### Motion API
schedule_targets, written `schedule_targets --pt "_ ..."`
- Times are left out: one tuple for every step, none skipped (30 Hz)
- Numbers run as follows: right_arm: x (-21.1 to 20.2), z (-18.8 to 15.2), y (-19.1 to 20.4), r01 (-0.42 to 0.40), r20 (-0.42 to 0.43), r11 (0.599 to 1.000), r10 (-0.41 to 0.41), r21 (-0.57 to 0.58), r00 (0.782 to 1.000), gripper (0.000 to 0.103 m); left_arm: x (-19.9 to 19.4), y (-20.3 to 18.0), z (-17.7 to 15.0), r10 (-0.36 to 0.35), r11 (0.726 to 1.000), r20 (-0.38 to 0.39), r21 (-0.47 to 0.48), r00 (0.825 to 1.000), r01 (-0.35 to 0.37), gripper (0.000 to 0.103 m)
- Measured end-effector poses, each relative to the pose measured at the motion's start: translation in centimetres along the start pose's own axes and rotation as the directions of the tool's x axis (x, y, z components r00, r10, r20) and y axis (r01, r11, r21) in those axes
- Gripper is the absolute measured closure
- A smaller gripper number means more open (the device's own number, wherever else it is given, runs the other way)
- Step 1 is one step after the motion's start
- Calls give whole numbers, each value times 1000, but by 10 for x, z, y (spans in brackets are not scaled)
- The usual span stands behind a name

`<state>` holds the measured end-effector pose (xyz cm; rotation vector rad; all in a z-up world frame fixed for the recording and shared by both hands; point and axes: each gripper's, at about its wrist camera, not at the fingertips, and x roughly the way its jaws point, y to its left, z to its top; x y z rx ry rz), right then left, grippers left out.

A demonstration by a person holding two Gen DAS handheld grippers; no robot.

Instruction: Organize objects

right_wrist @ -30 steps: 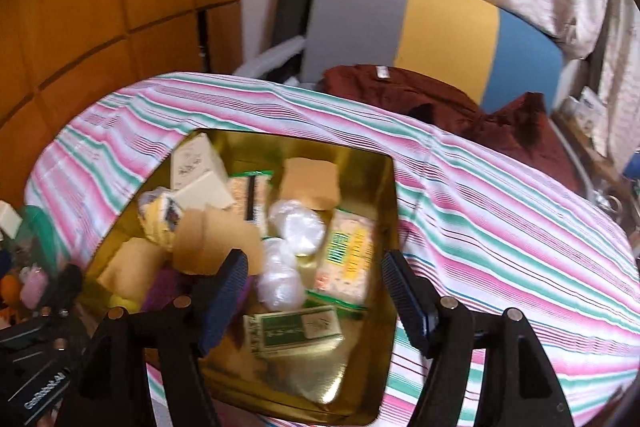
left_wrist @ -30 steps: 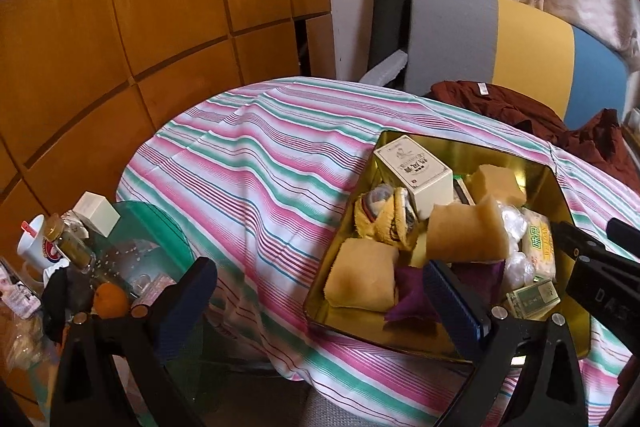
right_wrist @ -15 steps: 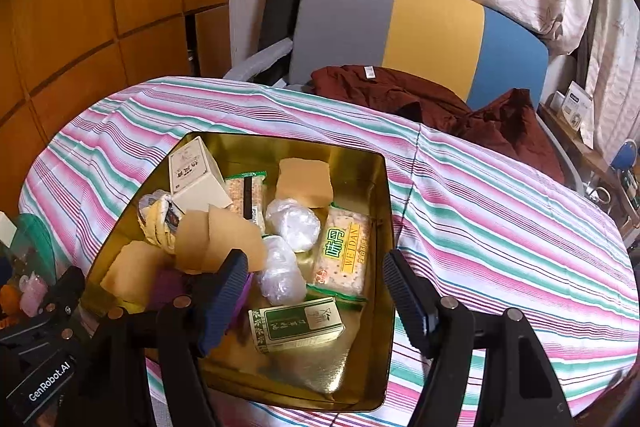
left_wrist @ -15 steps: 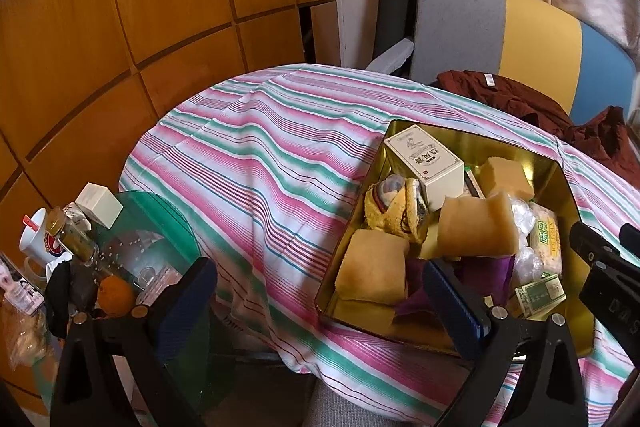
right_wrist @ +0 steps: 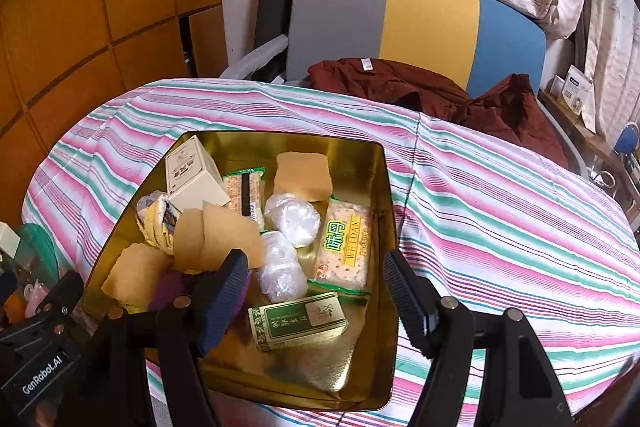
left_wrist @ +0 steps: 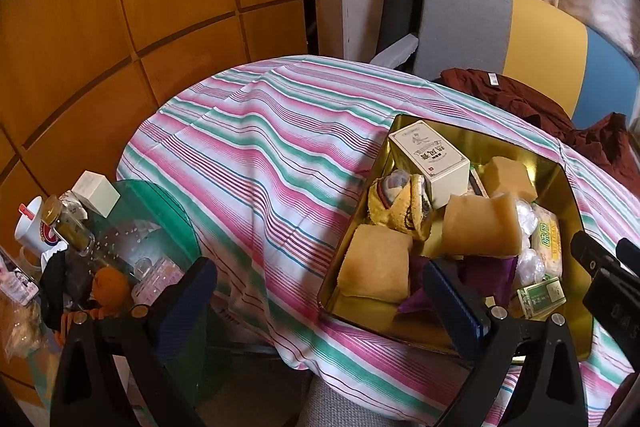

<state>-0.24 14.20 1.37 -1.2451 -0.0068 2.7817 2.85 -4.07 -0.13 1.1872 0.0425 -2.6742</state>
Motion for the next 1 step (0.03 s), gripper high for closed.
schedule_targets --pt "0 -1 2 -2 2 1000 2 -6 1000 32 0 -1 0 3 1000 3 5 1000 -3 0"
